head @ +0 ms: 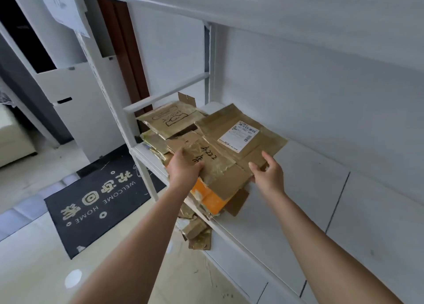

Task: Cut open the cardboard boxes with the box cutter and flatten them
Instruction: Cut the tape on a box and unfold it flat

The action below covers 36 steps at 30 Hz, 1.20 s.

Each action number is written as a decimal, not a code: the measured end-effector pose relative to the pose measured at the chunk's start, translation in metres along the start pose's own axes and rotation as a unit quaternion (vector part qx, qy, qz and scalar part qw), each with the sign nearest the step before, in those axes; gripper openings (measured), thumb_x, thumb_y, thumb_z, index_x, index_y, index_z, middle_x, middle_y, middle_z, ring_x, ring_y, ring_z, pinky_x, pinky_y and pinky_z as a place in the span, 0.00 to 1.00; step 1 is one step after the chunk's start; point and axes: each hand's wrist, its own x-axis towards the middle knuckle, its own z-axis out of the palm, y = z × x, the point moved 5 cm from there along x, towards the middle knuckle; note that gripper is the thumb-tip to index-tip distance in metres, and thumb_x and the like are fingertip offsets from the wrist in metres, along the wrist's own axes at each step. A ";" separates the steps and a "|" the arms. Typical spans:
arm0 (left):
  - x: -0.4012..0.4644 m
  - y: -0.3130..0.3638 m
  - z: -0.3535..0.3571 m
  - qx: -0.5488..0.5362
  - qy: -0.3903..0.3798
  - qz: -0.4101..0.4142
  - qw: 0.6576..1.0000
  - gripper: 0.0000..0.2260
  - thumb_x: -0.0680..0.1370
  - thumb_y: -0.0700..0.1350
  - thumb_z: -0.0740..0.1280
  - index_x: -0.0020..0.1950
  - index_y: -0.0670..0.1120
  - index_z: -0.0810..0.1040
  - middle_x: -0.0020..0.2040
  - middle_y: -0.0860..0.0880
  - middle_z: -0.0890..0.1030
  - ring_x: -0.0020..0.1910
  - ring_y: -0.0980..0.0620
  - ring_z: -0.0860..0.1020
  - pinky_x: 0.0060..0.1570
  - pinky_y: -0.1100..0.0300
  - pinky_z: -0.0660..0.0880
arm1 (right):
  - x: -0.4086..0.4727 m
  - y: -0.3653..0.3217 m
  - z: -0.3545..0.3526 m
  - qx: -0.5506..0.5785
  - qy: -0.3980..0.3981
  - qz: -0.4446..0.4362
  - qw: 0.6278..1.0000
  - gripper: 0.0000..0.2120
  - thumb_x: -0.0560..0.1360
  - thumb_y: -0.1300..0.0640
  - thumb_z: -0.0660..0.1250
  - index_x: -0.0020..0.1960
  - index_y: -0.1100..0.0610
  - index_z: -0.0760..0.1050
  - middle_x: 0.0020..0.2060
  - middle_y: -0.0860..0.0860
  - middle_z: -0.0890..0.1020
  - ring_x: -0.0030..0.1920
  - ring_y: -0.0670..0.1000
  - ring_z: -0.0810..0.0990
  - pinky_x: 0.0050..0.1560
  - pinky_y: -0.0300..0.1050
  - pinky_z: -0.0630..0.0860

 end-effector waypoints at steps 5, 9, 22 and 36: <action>0.030 -0.011 0.016 0.301 -0.039 0.182 0.935 0.28 0.74 0.59 0.70 0.73 0.58 0.68 0.74 0.50 0.54 0.73 0.42 0.54 0.74 0.43 0.56 | 0.014 0.009 0.027 -0.348 0.025 -0.082 0.934 0.31 0.79 0.47 0.66 0.78 0.46 0.59 0.75 0.57 0.56 0.70 0.61 0.59 0.67 0.55 0.64; 0.049 -0.022 0.045 0.352 -0.200 0.245 0.881 0.32 0.76 0.65 0.63 0.78 0.60 0.59 0.81 0.51 0.50 0.79 0.43 0.46 0.76 0.42 0.46 | 0.032 0.031 0.053 -0.447 -0.154 -0.104 0.875 0.28 0.80 0.34 0.47 0.77 0.33 0.42 0.79 0.44 0.39 0.79 0.58 0.36 0.74 0.68 0.39; 0.046 -0.014 0.063 0.384 -0.210 0.172 0.883 0.28 0.80 0.55 0.64 0.78 0.56 0.60 0.79 0.47 0.53 0.77 0.37 0.46 0.76 0.40 0.47 | 0.040 0.040 0.057 -0.492 -0.220 -0.062 0.840 0.28 0.80 0.34 0.41 0.78 0.36 0.36 0.78 0.45 0.32 0.78 0.56 0.31 0.73 0.69 0.36; -0.170 0.045 0.232 0.299 -0.305 0.302 0.852 0.30 0.82 0.54 0.59 0.80 0.48 0.51 0.80 0.40 0.46 0.78 0.38 0.47 0.74 0.44 0.52 | -0.068 0.127 -0.236 -0.443 0.008 0.056 0.895 0.27 0.83 0.46 0.54 0.80 0.48 0.51 0.80 0.53 0.44 0.79 0.58 0.44 0.76 0.65 0.43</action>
